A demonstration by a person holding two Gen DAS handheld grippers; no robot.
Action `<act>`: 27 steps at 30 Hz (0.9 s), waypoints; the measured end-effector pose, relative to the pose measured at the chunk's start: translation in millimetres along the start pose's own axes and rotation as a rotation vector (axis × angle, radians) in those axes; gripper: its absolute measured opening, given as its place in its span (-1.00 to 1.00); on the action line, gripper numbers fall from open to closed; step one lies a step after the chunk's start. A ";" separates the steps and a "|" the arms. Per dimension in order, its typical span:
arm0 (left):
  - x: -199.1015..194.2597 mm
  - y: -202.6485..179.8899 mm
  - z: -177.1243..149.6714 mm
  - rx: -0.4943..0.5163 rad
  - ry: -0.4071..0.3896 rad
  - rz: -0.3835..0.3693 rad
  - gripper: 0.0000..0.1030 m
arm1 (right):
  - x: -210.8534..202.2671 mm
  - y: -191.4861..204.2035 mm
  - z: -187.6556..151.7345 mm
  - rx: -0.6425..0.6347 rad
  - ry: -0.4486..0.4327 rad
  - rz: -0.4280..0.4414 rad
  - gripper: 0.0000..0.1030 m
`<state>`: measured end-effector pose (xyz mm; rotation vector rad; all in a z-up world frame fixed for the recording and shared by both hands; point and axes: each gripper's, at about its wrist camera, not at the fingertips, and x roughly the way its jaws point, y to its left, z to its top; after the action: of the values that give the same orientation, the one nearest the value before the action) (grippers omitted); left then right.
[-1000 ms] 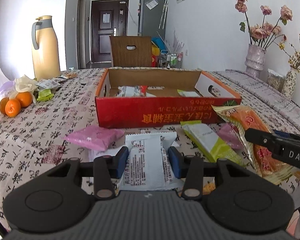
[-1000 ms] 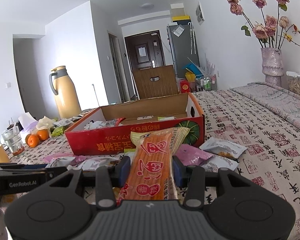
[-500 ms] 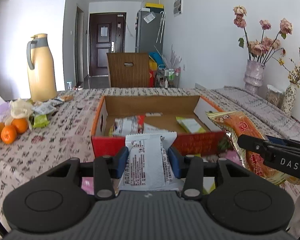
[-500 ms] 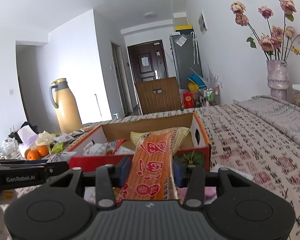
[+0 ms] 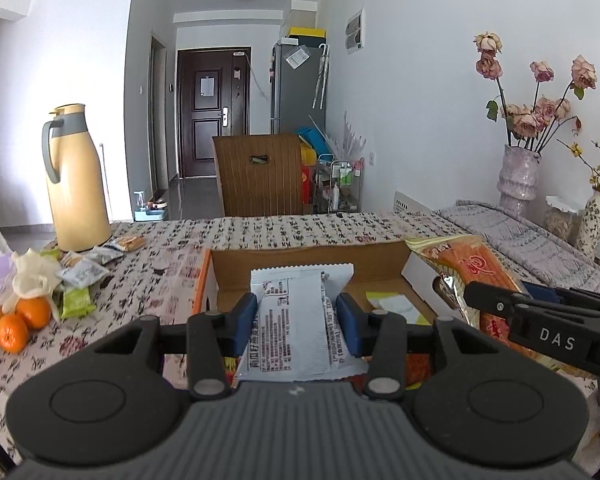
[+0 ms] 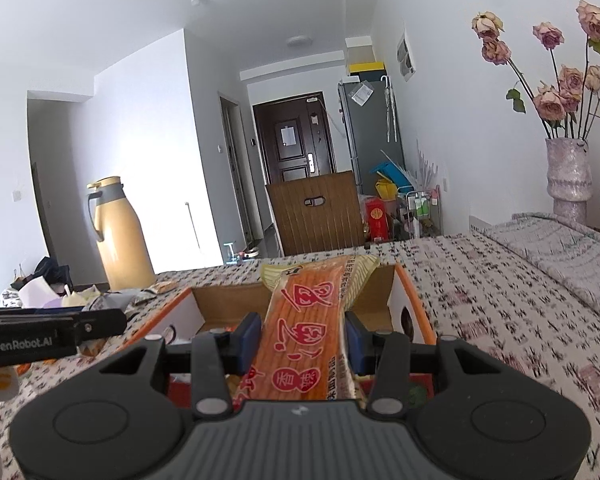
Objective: Organize snacks
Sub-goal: 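Carry the orange wafer bag and white packet into the box and open both tools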
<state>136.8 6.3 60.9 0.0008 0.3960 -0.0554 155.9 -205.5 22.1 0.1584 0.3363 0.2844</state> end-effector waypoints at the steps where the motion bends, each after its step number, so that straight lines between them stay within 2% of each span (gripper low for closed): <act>1: 3.2 0.3 2.4 0.004 -0.003 0.000 -0.13 | 4.4 0.2 2.9 -0.002 -0.004 0.000 -0.16; 7: 24.5 -3.2 18.2 0.031 -0.020 -0.004 -0.13 | 33.9 1.6 16.0 -0.010 -0.009 0.009 -0.16; 16: 65.7 -2.2 35.6 0.013 -0.024 0.003 -0.13 | 82.0 2.8 26.9 0.001 0.015 -0.017 -0.16; 20: 83.8 0.8 30.5 -0.007 -0.011 0.008 -0.13 | 103.2 -4.2 23.0 0.020 0.047 -0.049 -0.16; 27: 115.5 12.9 9.0 -0.027 0.065 0.014 -0.13 | 123.1 -12.5 6.0 0.029 0.117 -0.056 -0.15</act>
<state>247.4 12.9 24.5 -0.0212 0.4617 -0.0363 272.5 -181.0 -12.0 0.1612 0.4601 0.2342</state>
